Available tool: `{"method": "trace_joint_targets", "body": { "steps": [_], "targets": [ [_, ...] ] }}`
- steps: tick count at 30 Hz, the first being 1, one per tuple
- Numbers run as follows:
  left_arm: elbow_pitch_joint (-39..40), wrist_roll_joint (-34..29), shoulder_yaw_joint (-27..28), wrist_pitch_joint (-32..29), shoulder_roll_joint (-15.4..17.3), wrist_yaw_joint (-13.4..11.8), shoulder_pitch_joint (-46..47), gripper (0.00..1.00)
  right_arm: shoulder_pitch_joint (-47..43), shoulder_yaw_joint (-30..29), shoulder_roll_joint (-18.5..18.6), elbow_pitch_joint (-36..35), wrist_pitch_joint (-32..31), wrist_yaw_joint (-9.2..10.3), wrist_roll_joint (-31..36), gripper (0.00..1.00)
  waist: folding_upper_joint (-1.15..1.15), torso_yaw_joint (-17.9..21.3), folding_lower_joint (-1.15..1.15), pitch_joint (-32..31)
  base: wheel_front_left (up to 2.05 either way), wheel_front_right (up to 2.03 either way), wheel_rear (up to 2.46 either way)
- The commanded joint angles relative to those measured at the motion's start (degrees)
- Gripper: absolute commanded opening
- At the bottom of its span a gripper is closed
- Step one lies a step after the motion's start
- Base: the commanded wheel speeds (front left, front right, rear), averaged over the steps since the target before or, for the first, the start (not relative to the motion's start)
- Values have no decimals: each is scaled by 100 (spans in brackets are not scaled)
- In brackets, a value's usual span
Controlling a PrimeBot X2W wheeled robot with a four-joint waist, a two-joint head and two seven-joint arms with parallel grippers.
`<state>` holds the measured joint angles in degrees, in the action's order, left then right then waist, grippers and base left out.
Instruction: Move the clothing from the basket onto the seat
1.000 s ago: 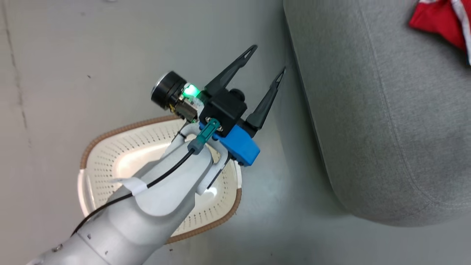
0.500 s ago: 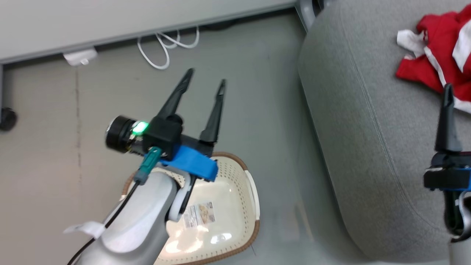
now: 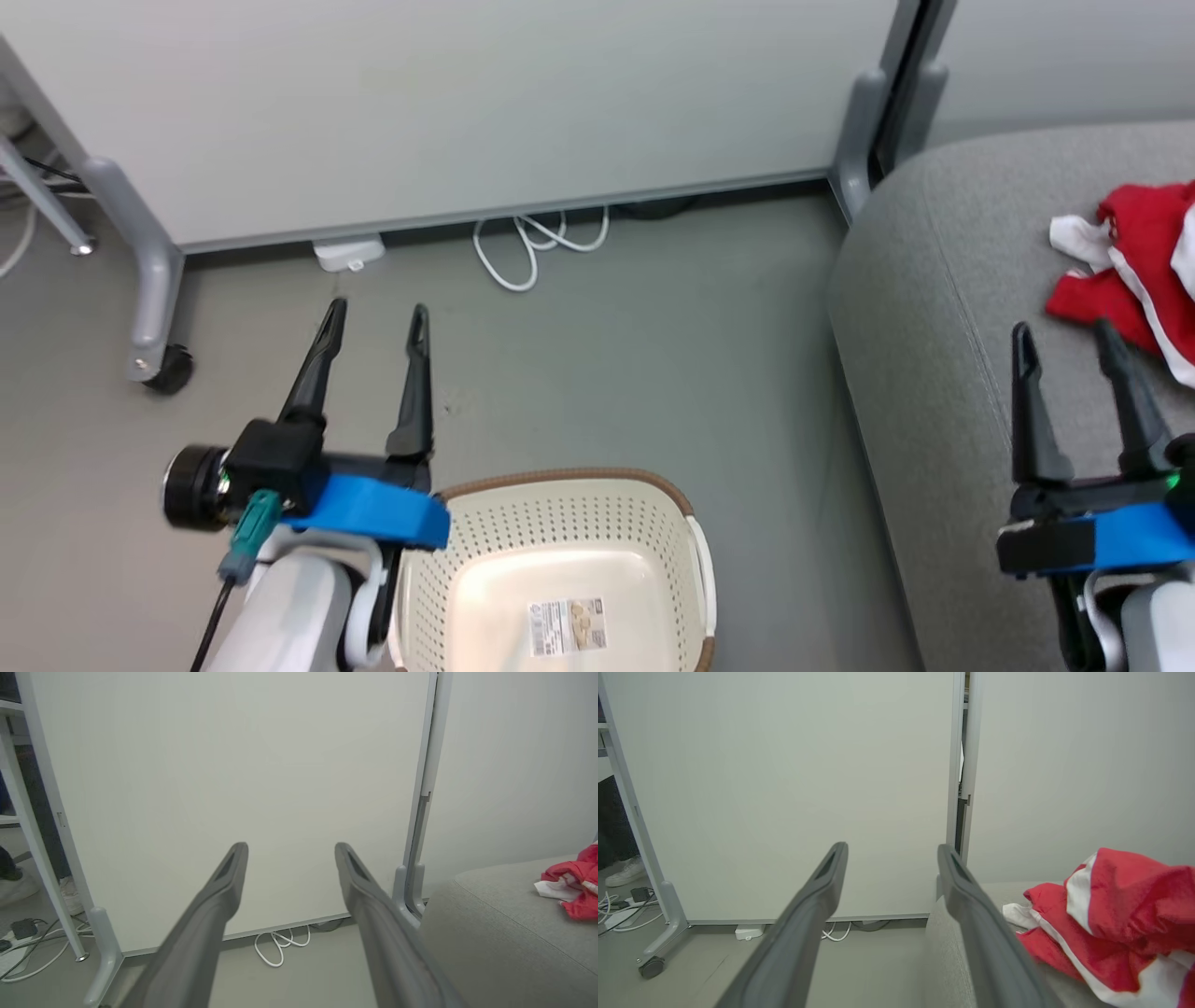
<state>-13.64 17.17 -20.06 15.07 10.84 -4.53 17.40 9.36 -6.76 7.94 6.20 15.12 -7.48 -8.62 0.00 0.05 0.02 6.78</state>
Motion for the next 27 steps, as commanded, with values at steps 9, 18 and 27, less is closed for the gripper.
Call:
{"method": "trace_joint_targets", "body": {
  "steps": [9,18,27],
  "targets": [
    [143,-478,879,14,-228,416,-952,100,-603,178,-269,-24,3,-3,126,100,0,-326,-2,-591,0,0,0],
    [158,-732,1350,14,-531,713,-1371,100,-810,316,-338,111,3,-3,159,100,0,-418,-2,-728,0,0,0],
    [35,-896,1566,14,-713,1009,-1541,100,-901,401,-412,321,4,-3,125,100,0,-469,-2,-785,0,0,0]
  ]
}}
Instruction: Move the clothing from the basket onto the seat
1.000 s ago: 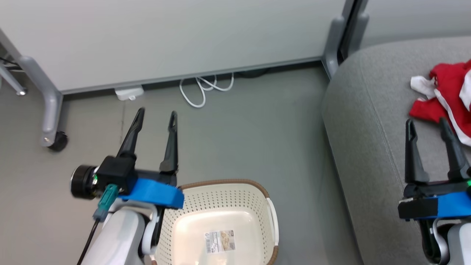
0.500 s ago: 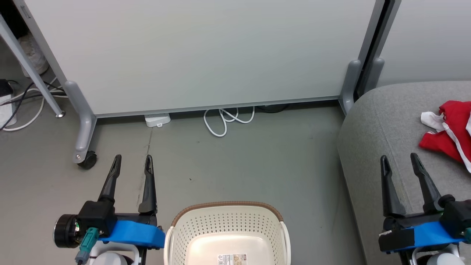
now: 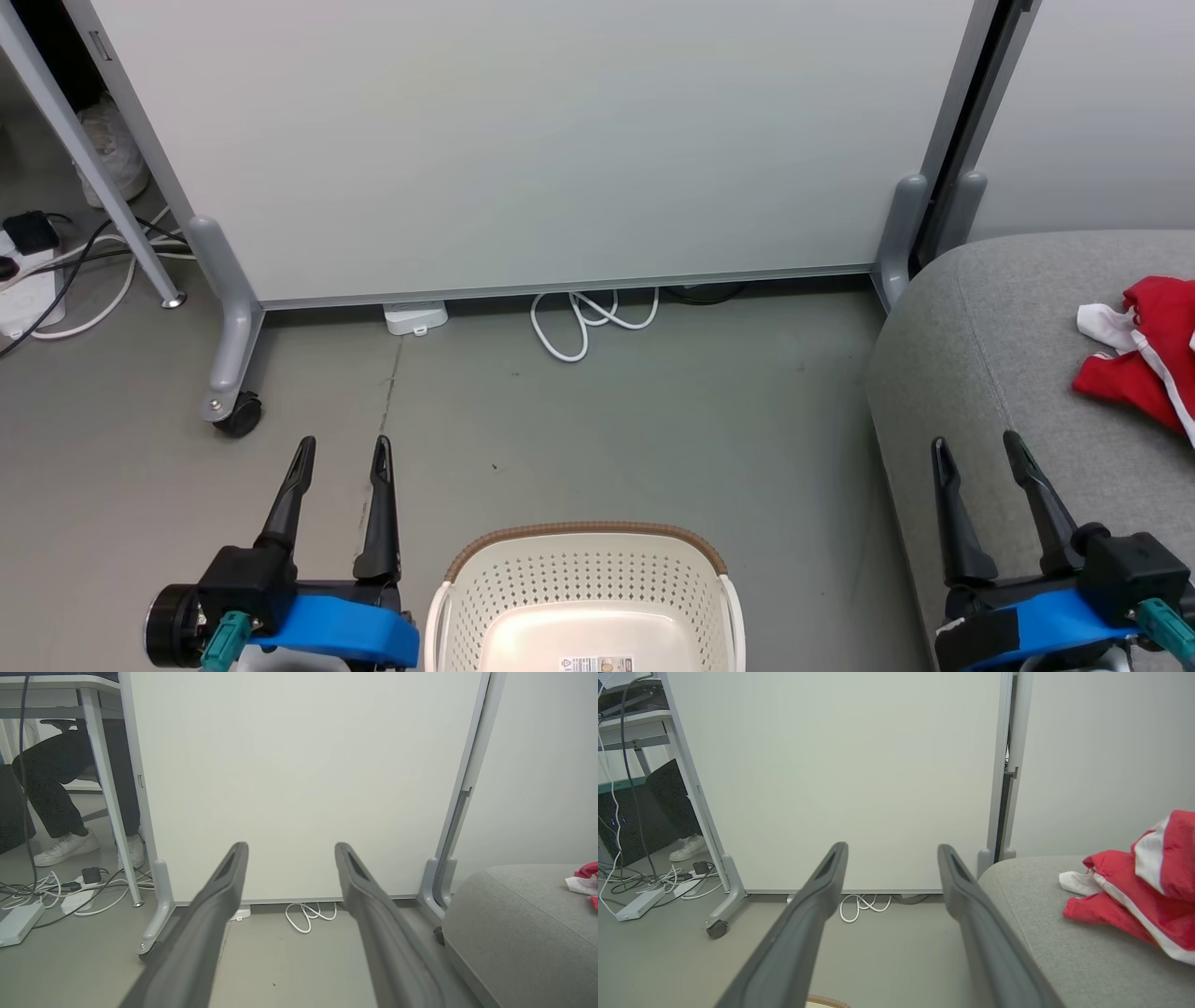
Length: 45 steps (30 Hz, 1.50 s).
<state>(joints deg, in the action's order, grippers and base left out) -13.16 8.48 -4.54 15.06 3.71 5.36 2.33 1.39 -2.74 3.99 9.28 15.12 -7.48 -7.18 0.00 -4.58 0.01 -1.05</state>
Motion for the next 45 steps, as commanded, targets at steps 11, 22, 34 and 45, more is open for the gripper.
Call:
{"method": "trace_joint_targets", "body": {
  "steps": [11,22,34,45],
  "targets": [
    [-65,-105,138,15,-74,157,-68,100,-138,-19,-88,128,4,-3,-52,100,0,-74,-1,-25,0,0,0],
    [-177,-91,153,-11,-73,171,-41,0,-58,-10,-92,210,-3,0,-46,0,0,-97,-1,-19,0,0,0],
    [-316,969,280,-305,-76,177,-104,0,-9,-77,-101,410,-312,0,-1097,0,0,-57,-1,-9,0,0,0],
    [-274,2097,405,-585,-77,183,-17,0,63,-110,-102,398,-580,0,-2229,0,0,-8,-1,4,0,0,0]
  ]
}}
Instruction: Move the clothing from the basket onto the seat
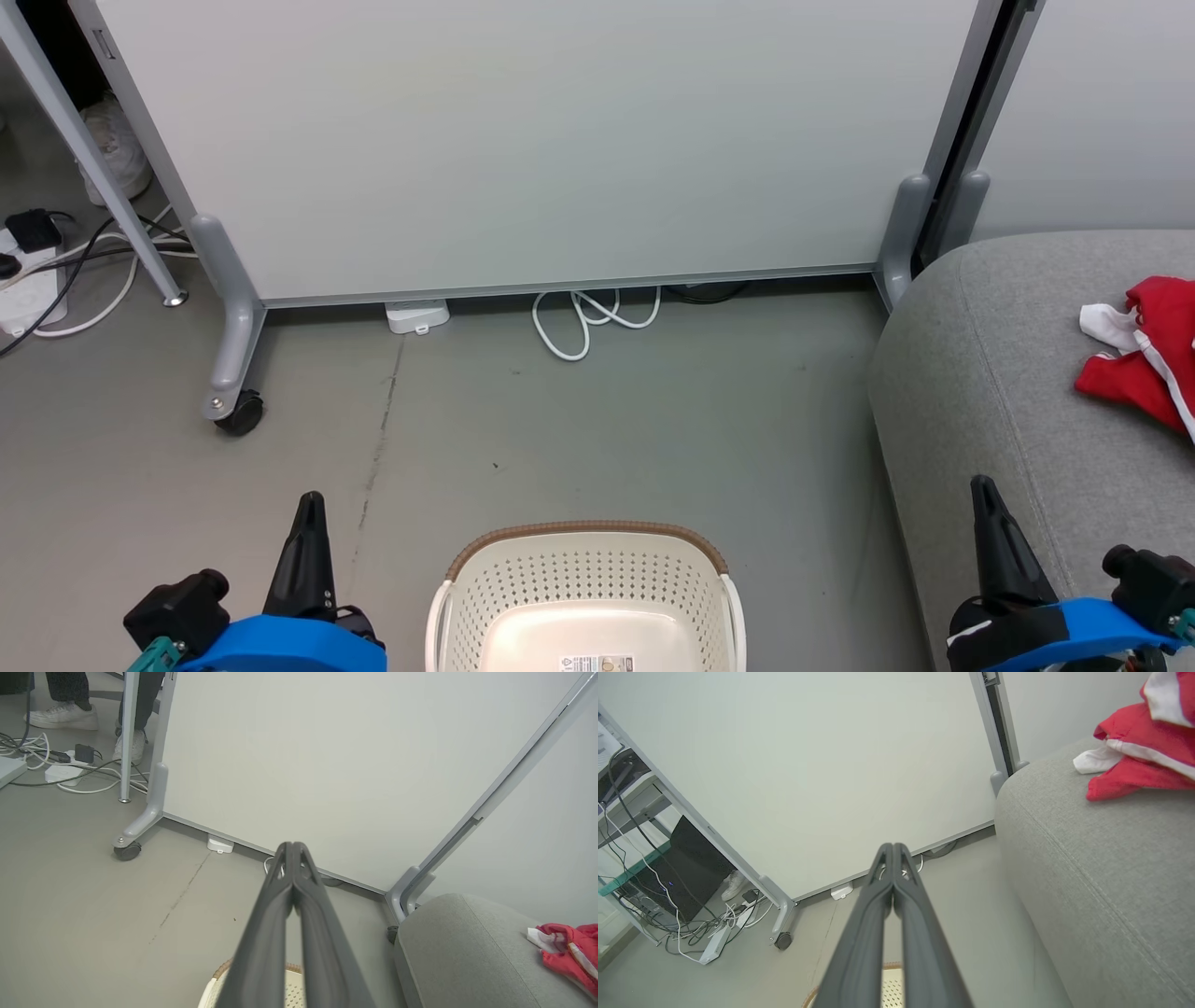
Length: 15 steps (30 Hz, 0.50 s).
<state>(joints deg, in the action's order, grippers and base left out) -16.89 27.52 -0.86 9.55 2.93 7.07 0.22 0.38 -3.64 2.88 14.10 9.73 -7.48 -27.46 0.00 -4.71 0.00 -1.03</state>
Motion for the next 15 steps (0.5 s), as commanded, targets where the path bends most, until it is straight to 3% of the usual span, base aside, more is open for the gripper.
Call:
{"method": "trace_joint_targets", "body": {
  "steps": [1,15],
  "targets": [
    [103,290,48,-59,1,13,202,0,172,-24,9,-84,-64,0,-298,0,0,9,0,2,0,0,0],
    [148,1527,187,-369,1,21,295,0,273,-76,8,-77,-378,-1,-1535,0,0,71,0,18,0,0,0]
  ]
}}
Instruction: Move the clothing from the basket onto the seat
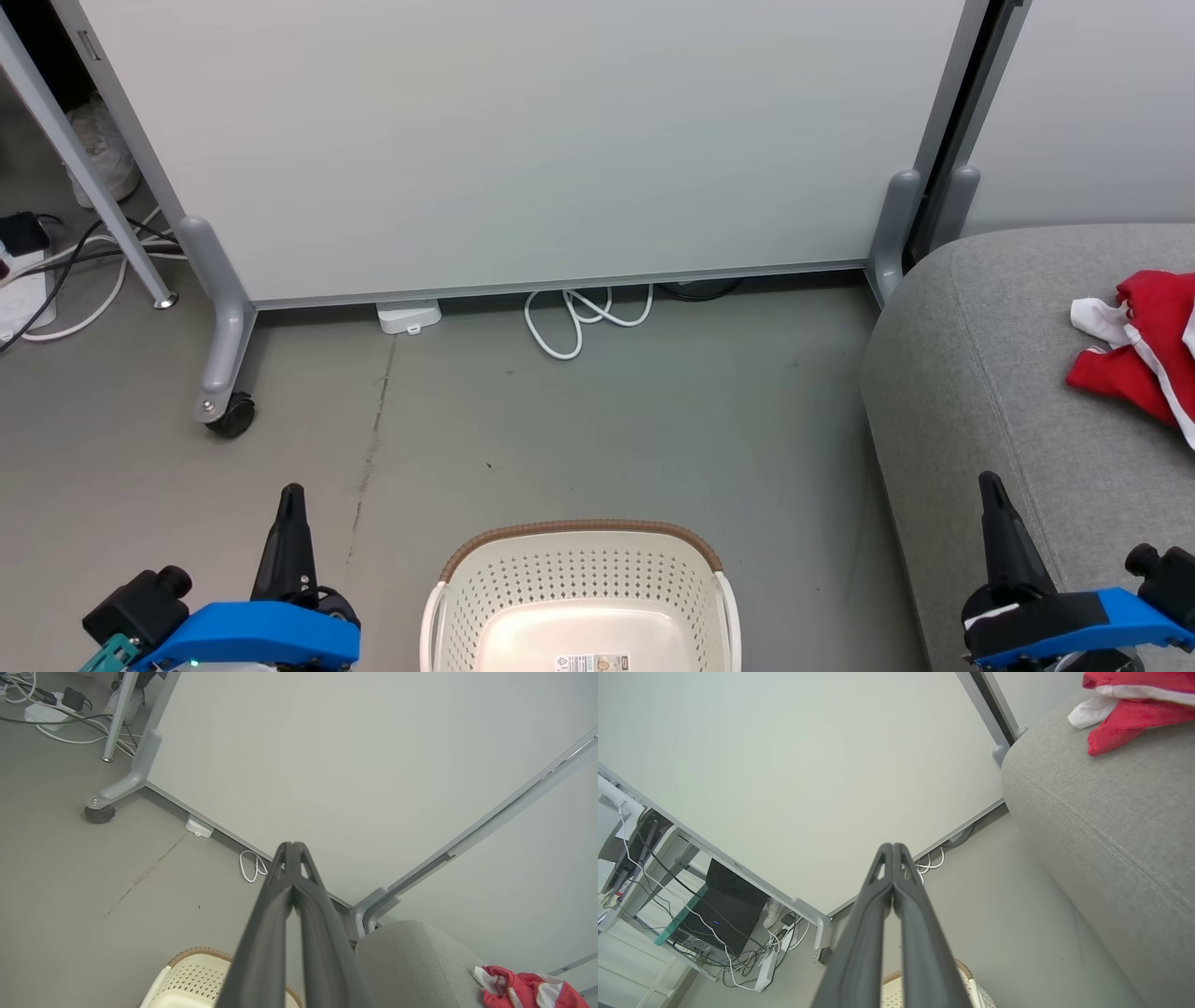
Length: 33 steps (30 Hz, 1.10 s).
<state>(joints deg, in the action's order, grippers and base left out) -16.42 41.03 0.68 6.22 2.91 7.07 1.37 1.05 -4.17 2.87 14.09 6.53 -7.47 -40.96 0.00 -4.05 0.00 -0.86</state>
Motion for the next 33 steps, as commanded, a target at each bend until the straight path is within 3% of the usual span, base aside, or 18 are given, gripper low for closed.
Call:
{"method": "trace_joint_targets", "body": {
  "steps": [1,33],
  "targets": [
    [103,258,42,-58,3,22,187,0,211,-28,9,-75,-76,-2,-267,0,0,9,0,2,0,0,0],
    [170,2410,297,-605,0,40,335,0,368,-125,7,-51,-626,-3,-2424,0,0,147,0,38,0,0,0]
  ]
}}
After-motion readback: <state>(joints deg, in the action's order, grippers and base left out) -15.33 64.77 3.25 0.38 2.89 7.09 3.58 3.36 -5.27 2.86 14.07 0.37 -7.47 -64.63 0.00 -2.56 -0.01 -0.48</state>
